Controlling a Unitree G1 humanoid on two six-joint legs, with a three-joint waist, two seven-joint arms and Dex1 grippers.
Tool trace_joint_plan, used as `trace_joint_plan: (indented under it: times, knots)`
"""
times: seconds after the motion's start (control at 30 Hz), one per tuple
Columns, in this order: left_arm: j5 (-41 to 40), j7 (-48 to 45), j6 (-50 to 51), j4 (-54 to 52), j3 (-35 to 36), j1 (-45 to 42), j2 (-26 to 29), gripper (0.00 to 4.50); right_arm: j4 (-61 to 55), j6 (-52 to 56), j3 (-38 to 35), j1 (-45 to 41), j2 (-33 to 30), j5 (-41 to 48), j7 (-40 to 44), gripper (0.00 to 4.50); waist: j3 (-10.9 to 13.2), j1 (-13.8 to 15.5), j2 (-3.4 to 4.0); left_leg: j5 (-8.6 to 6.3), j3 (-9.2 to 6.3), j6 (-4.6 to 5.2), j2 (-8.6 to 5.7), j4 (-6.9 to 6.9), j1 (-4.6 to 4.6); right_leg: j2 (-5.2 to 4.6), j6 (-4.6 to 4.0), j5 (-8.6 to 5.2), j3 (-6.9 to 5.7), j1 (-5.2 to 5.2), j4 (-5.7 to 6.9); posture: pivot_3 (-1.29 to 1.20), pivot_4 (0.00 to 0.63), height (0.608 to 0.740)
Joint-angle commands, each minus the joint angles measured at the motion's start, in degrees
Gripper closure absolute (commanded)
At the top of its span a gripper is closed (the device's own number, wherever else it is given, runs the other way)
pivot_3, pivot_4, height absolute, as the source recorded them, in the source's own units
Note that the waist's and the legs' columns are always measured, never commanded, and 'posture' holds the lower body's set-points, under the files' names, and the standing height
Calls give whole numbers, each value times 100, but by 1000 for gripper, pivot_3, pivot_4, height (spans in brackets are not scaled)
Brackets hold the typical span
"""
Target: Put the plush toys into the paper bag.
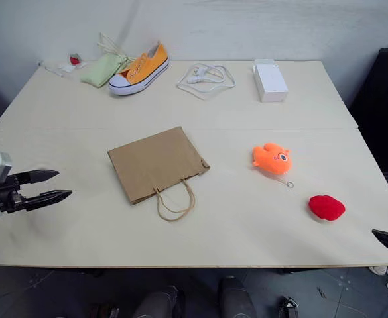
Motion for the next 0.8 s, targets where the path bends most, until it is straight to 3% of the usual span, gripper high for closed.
trace_joint_plan:
  times: [0.03,0.17,0.47,0.63,0.8]
  knots:
    - [65,-6,-162,46,18,33,-14,0,-64,31,-164,-26,-86,29,-50,37,2,1,3,0,0,0,0,-1,0,0,0,0,0,-1,0,0,150,740]
    - [264,126,-458,153,-55,78,-95,0,-4,-23,-126,-41,-59,-67,-100,37,1,1,3,0,1,-1,0,-2,0,0,0,0,0,-1,-1,0,150,740]
    - [301,50,-561,558,-353,-689,-100,0,-114,-244,9,-233,48,-246,-321,37,1,13,1,2,1,-4,-1,3,-1,0,0,0,-1,-1,2,0,150,740]
    - [106,-220,-318,-388,-801,-880,-205,0,-1069,-5,-55,-248,94,15,-466,37,1,14,2,12,1,-23,0,2,-8,1,0,0,-1,-6,0,0,150,740]
    - [94,-1101,-405,-1560,-1954,-1401,-371,0,-2885,899,341,-724,-194,1216,-1001,37,1,-1,2,13,1,-25,-1,13,-8,2,2,1,1,-2,7,0,150,740]
